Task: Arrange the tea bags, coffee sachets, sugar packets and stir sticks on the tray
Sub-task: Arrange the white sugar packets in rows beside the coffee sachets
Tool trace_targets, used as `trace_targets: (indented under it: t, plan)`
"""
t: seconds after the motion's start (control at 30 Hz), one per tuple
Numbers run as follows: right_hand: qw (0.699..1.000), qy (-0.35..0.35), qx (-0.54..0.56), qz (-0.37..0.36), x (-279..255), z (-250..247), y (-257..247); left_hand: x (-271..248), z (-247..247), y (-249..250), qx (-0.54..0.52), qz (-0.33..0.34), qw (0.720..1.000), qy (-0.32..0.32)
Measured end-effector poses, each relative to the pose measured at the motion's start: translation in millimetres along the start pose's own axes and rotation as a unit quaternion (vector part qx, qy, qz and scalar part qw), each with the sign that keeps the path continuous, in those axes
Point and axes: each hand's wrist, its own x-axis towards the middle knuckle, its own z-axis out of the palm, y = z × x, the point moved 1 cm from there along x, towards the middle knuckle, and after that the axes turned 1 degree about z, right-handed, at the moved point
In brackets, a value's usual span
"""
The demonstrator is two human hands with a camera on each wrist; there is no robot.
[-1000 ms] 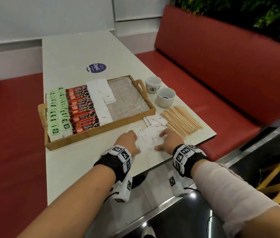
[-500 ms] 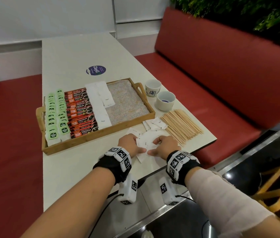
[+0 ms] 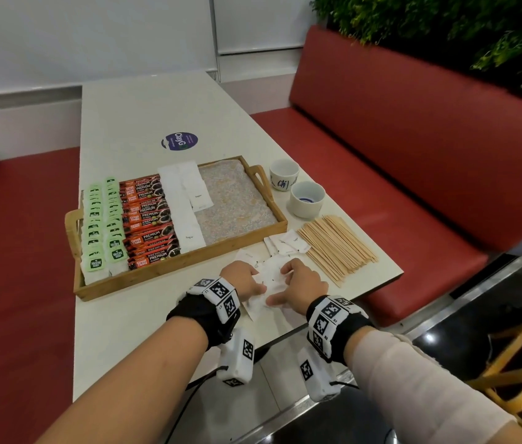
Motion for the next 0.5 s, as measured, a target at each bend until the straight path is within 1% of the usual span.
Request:
trace_targets:
  t: [0.13,0.2,0.3,0.4,0.43,0.5]
  plan:
    - [1.0,-0.014,-0.013,-0.022,1,-1,-3,-5,-4,1,-0.03,0.021,0.999,-0.018]
    - [0.999,-0.022,-0.009,-0.035,2,-2,-5,-6,-7,-2,-0.054,0.02,0.998,-0.022]
    - [0.997,-0.035,0.033,-0.052,6,-6,-9,-9,-10,-7,-0.142,0.012,0.989,-0.048]
    - [0.993,-0.021,0.087,-0.079,9,-14,-19,-13,-15,-12,-0.23,0.016,0.971,-0.059]
    - [0.99,-0.011,0.11,-0.087,10,-17,-22,-15,-17,-14,-0.269,0.014,0.961,-0.061]
    - [0.982,0.003,0.163,-0.092,14,-23,-29,-18,-19,-17,-0.361,0.003,0.93,-0.072]
